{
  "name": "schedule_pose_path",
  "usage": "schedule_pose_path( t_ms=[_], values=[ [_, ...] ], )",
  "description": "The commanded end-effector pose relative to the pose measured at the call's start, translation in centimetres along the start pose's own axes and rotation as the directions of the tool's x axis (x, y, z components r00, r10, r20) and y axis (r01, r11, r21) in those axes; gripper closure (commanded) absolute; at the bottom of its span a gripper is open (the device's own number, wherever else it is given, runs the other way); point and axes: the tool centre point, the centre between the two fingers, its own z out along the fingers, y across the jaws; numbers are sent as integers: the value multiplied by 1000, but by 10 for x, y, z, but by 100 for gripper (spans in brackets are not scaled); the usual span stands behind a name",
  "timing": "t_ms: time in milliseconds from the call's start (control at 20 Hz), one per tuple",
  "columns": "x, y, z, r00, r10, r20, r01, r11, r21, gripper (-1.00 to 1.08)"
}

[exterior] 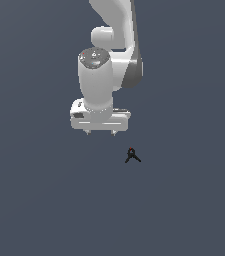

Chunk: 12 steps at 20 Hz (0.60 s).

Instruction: Pick up the object and move it to a goal position.

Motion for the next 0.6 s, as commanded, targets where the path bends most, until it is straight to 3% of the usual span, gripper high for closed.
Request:
schedule_pose_path(
  t_ms=[0,250,550],
  values=[
    [1,-8,7,1000,-8,1,8,1000,-1,-92],
    [6,-37,33,999,-35,3,35,999,-2,-92],
    [7,-92,82,996,-84,4,84,996,2,-92]
  ],
)
